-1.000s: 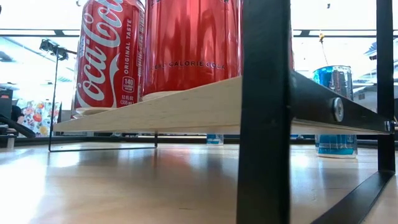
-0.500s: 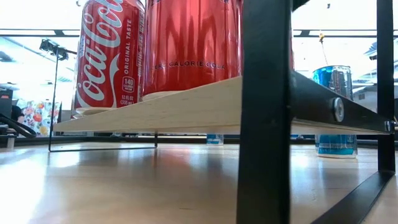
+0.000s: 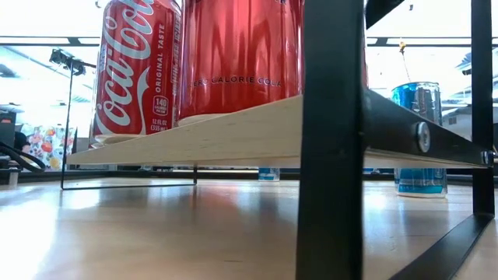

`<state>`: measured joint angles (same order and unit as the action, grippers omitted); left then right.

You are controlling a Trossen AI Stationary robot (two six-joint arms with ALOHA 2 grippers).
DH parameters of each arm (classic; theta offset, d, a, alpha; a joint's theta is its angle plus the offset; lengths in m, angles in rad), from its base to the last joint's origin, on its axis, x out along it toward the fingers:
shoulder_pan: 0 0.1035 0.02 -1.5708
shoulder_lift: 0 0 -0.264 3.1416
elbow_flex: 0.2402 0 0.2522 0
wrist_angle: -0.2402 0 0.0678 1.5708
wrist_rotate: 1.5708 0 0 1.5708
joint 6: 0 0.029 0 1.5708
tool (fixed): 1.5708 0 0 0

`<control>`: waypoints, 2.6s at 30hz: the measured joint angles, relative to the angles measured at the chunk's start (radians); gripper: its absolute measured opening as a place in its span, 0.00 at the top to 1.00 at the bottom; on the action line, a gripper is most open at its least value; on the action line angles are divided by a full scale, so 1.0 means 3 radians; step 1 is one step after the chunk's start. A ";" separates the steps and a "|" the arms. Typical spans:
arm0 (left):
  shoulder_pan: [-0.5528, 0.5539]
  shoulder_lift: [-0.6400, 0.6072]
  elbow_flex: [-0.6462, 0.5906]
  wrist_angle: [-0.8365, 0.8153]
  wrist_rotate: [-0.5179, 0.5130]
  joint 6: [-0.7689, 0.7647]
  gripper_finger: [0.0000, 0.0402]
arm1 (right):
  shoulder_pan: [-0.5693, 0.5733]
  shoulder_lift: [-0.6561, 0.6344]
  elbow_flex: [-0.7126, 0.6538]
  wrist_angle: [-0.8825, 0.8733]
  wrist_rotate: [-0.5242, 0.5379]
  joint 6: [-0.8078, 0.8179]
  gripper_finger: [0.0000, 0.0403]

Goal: Place canned beverage on shelf
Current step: Adjust the red and black soda can on the shelf

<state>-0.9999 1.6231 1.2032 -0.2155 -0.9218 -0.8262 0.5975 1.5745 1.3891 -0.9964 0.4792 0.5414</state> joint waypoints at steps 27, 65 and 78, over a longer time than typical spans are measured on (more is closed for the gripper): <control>0.0296 0.1136 0.0160 0.0185 0.0085 -0.1832 0.01 | -0.0235 0.0000 0.0000 0.0153 -0.0678 -0.0065 0.18; 0.0426 0.1139 0.0160 0.0459 0.0121 -0.1914 0.01 | -0.0578 0.0202 -0.0337 0.0840 -0.1577 0.0079 0.18; 0.0466 0.1139 0.0160 0.0458 0.0121 -0.1893 0.01 | -0.0577 0.0199 -0.0759 0.1623 -0.1599 0.0277 0.18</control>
<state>-0.8600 1.9648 1.2510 -0.0780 -0.8856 -1.3941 0.4245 1.6341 1.1614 -0.5095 -0.0006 0.6243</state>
